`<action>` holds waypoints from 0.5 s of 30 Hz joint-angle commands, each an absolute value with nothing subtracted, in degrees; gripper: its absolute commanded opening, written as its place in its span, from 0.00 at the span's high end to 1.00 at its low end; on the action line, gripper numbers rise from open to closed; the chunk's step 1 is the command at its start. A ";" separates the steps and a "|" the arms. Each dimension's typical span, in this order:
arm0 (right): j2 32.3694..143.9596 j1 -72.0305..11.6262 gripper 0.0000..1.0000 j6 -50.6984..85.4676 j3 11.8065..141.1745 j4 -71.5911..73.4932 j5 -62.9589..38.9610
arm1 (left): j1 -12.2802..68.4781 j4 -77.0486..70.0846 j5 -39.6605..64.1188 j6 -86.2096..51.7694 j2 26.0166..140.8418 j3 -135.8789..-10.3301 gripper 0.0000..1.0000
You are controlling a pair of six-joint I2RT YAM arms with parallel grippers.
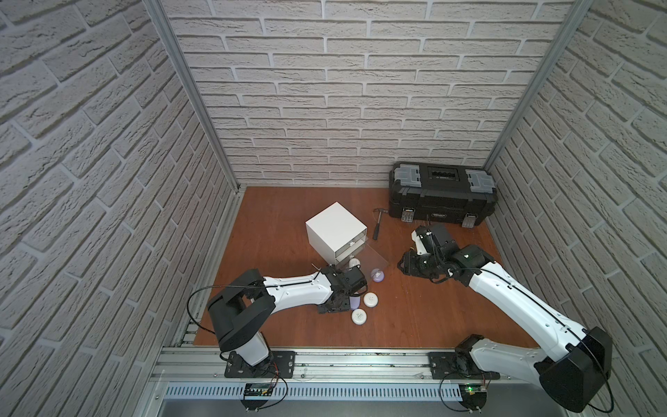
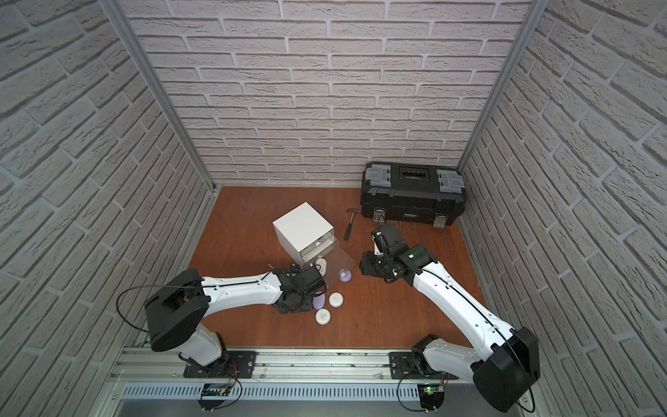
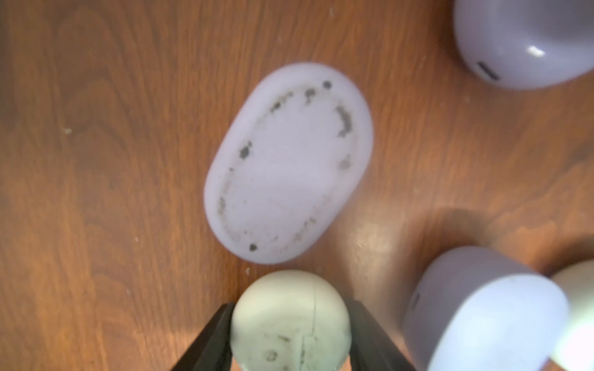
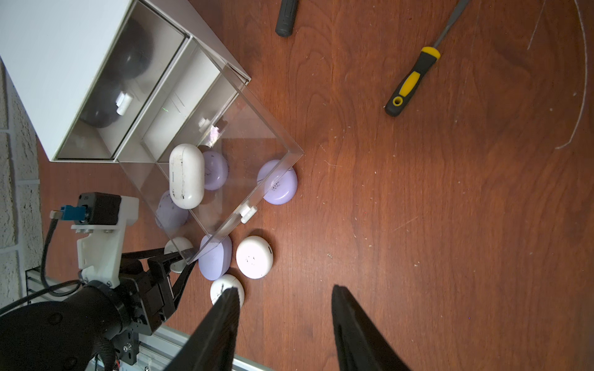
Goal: Put the bluetooth earphones in the drawer according to color
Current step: Pick up the Bluetooth earphone from the center of the board.
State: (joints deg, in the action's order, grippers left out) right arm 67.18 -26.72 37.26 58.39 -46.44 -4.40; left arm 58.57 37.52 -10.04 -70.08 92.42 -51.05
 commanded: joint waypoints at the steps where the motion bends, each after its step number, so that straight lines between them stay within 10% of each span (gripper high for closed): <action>1: 66.86 -26.20 0.48 37.27 57.46 -45.02 -4.57 | 58.84 38.25 -9.52 -69.52 92.92 -50.39 0.47; 15: 66.70 -25.41 0.48 36.90 57.66 -44.47 -4.41 | 60.78 55.89 -18.50 -61.91 77.94 -63.61 0.53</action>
